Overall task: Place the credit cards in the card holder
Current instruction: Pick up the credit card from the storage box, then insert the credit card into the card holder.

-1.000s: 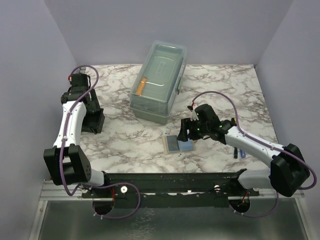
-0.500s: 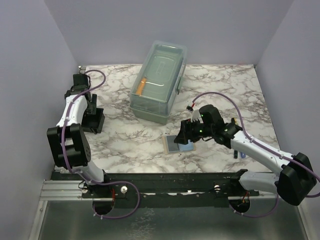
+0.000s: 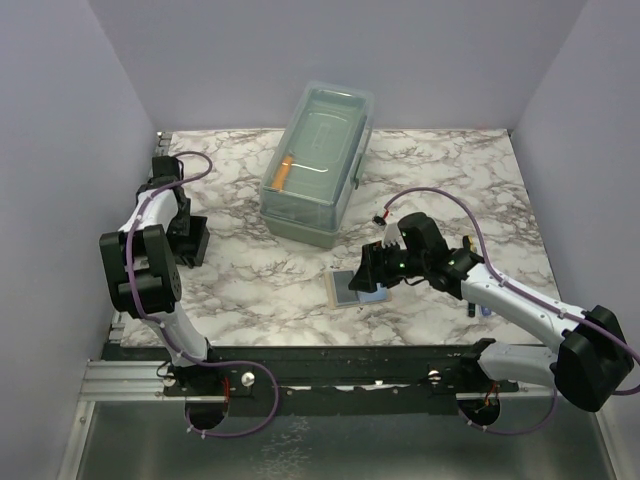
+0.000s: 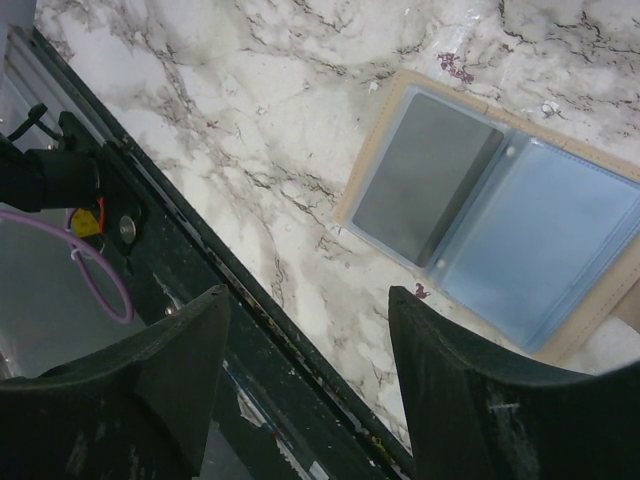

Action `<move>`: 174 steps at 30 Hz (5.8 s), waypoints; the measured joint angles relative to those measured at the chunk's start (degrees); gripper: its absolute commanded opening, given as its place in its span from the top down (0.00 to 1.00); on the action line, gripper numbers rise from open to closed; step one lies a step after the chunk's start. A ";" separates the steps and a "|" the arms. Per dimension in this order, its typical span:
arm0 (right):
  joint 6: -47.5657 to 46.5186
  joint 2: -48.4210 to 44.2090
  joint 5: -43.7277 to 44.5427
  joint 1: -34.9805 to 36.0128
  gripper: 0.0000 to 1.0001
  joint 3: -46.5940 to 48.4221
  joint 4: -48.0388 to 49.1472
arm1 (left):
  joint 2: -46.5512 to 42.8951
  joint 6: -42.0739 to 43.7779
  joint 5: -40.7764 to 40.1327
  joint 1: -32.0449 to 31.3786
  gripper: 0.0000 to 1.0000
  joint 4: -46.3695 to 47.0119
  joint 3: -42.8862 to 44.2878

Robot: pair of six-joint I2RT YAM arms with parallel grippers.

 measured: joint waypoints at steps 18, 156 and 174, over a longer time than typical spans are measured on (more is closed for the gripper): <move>-0.02 0.02 0.00 0.00 0.32 0.00 -0.02 | 3.34 -0.50 -5.53 -0.02 0.51 1.09 0.09; 9.53 4.24 -15.47 -17.44 1.00 -19.89 19.69 | -18.95 -66.60 46.95 -52.11 0.54 47.56 -37.73; 8.50 8.31 -16.83 -17.79 1.00 -19.89 22.80 | -10.93 -68.76 38.62 -54.53 0.61 41.81 -34.82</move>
